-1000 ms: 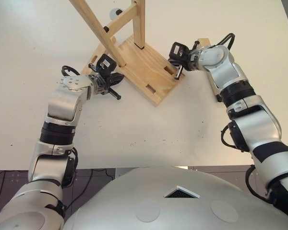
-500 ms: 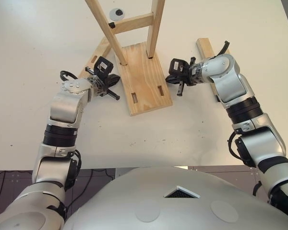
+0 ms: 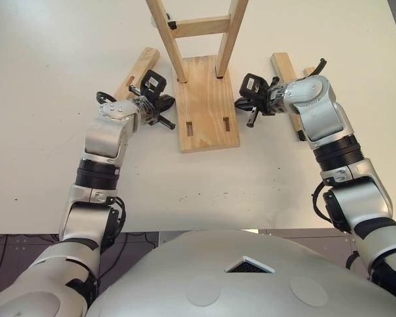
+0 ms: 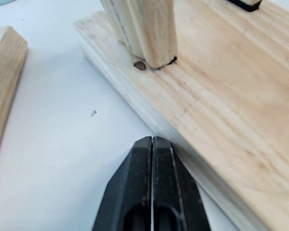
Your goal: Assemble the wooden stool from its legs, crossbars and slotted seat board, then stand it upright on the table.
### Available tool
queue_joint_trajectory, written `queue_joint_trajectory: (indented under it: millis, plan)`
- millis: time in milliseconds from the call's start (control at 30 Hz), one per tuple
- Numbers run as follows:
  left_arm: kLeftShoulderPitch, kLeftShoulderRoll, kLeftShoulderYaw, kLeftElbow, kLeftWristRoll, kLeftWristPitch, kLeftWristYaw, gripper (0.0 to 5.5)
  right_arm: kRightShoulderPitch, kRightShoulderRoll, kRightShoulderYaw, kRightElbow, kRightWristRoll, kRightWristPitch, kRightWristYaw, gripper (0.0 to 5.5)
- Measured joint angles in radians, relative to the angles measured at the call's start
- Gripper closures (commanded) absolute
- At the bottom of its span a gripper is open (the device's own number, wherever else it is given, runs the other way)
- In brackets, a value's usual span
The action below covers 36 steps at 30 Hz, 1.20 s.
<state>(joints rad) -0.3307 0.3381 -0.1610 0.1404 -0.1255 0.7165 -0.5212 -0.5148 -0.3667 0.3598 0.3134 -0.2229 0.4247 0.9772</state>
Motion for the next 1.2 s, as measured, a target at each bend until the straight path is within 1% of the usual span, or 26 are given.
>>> queue_joint_trajectory:
  millis: [67,133,167,233,300,367,433,467,533,667,800,900,1167,1200]
  plan:
    - [-0.012,-0.013,0.009,0.016,0.0,-0.004,0.006,5.47,0.001,0.001,-0.006,0.0,0.002,0.003,-0.009,5.5]
    - [-0.02,-0.031,0.024,0.016,-0.002,-0.028,0.016,5.47,0.004,0.005,-0.041,0.002,0.031,0.022,-0.045,5.5]
    - [-0.023,-0.035,0.039,0.012,-0.007,-0.054,0.02,5.47,0.001,0.017,-0.095,0.003,0.076,0.052,-0.071,5.5]
    - [-0.032,-0.068,0.098,-0.04,-0.05,-0.155,0.029,5.5,-0.061,0.082,-0.28,0.005,0.215,0.156,-0.156,5.12]
    - [-0.042,-0.066,0.176,-0.088,-0.082,-0.196,0.052,5.5,-0.134,0.068,-0.44,0.003,0.309,0.254,-0.227,4.8]
    - [-0.045,-0.056,0.221,-0.106,-0.092,-0.217,0.068,5.5,-0.144,0.003,-0.514,-0.006,0.343,0.312,-0.263,4.47]
    - [-0.038,-0.051,0.246,-0.112,-0.092,-0.226,0.1,5.5,-0.121,-0.077,-0.518,-0.011,0.33,0.324,-0.284,4.16]
    - [-0.027,-0.05,0.25,-0.117,-0.091,-0.228,0.11,5.5,-0.107,-0.096,-0.509,-0.016,0.313,0.32,-0.286,4.03]
    - [0.0,-0.051,0.255,-0.139,-0.091,-0.227,0.132,5.5,-0.032,-0.153,-0.46,-0.044,0.289,0.314,-0.286,3.65]
    - [0.033,-0.029,0.304,-0.183,-0.092,-0.219,0.173,5.5,0.085,-0.206,-0.458,-0.1,0.271,0.32,-0.298,3.0]
    - [0.037,-0.02,0.327,-0.186,-0.093,-0.217,0.19,5.5,0.131,-0.209,-0.453,-0.122,0.27,0.32,-0.308,3.0]
    - [0.037,-0.021,0.325,-0.186,-0.093,-0.215,0.195,5.5,0.152,-0.242,-0.452,-0.122,0.269,0.318,-0.311,3.0]
    - [0.032,-0.017,0.302,-0.186,-0.09,-0.216,0.193,5.5,0.24,-0.241,-0.445,-0.069,0.283,0.292,-0.319,3.0]
    - [0.032,-0.016,0.301,-0.186,-0.09,-0.216,0.193,5.5,0.242,-0.241,-0.445,-0.07,0.284,0.29,-0.317,3.14]
